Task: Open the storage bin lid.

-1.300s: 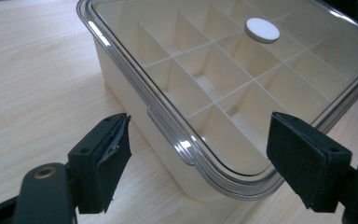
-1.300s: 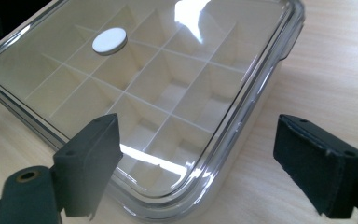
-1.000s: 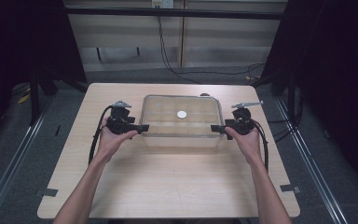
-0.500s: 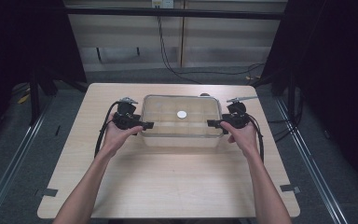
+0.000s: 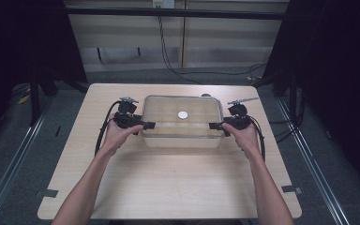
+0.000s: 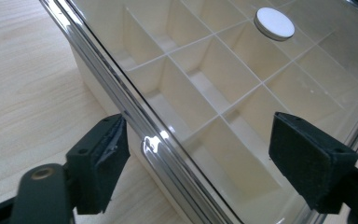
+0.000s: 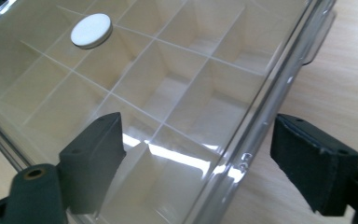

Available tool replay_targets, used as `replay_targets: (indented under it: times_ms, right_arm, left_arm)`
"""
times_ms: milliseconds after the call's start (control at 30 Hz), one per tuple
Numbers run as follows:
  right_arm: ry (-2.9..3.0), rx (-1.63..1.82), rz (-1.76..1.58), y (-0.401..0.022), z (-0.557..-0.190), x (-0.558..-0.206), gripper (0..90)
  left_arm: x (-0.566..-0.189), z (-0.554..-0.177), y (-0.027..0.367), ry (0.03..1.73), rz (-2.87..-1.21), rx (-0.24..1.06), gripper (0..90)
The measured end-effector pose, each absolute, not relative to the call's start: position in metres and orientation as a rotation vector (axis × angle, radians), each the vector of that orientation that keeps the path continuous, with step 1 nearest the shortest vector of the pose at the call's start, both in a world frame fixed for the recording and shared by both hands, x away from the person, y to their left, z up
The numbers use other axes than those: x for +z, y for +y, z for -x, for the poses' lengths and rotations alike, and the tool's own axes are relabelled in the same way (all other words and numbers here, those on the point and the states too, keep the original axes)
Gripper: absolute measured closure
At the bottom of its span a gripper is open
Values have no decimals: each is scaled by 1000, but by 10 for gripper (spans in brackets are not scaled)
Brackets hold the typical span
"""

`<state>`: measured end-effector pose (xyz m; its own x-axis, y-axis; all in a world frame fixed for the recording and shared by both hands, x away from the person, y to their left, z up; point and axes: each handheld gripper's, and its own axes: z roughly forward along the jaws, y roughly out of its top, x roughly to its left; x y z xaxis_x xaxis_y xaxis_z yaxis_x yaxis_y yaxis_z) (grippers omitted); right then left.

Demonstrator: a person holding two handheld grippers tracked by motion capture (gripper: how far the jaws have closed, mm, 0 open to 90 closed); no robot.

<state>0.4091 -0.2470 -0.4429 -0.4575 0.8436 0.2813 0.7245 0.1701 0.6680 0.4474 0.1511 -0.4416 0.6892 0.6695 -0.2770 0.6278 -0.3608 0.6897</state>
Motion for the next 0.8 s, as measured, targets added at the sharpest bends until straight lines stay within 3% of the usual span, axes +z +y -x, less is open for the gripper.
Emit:
replay_targets:
  times_ms: [400, 800]
  right_arm:
    - [2250, 1168, -1581, -239, -417, -448, 94]
    - [2158, 1124, -1504, -235, -409, -442, 147]
  left_arm:
    - [-442, -450, 145, 1001, -2098, 29, 129]
    - [-439, -441, 147, 993, -2066, 103, 174]
